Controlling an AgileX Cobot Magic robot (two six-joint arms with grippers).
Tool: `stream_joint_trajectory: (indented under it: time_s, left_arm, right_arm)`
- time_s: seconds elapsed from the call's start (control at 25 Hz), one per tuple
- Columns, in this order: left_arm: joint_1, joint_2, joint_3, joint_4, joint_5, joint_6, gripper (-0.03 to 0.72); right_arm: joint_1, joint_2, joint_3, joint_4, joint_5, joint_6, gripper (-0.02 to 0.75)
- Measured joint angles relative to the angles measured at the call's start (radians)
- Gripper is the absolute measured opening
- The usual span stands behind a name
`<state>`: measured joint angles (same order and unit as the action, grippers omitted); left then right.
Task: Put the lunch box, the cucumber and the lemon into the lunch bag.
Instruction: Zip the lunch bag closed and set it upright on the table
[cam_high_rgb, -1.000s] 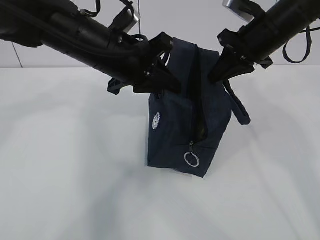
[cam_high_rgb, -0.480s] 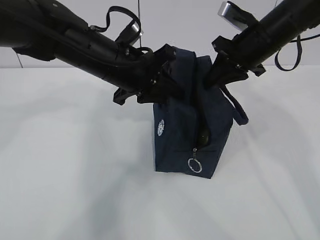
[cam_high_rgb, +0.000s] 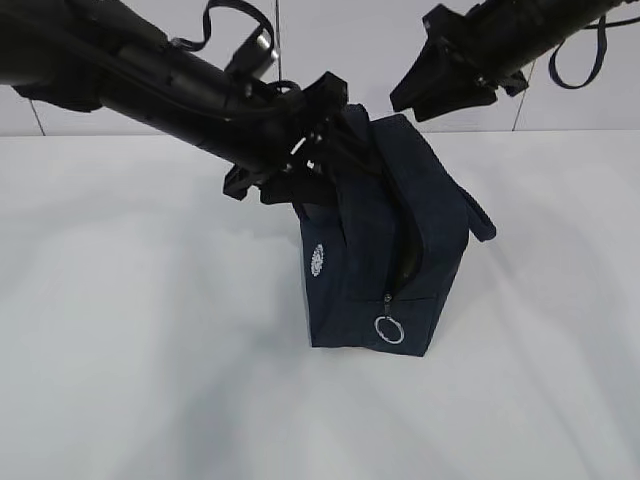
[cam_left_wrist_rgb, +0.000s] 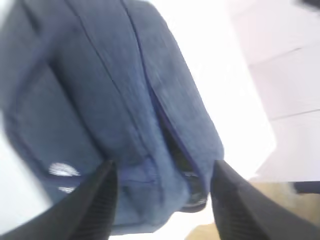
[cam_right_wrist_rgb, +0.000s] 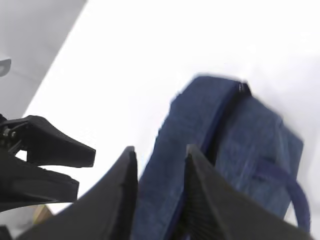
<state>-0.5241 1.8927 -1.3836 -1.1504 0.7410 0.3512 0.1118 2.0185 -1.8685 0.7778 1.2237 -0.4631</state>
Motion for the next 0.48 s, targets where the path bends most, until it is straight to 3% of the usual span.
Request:
stream_joint_trajectory:
  time_s: [0.2,0.48]
  left_arm:
    - [0.049,-0.090,0.000,0.082,-0.004,0.000,0.429]
    - [0.070,-0.270,0.000,0.429,-0.050,0.000,0.430]
  right_arm:
    - [0.000,-0.072,-0.071,0.000,0.000,0.006,0.273]
    - [0.000,-0.301,-0.074,0.002,-0.129,-0.029,0.236]
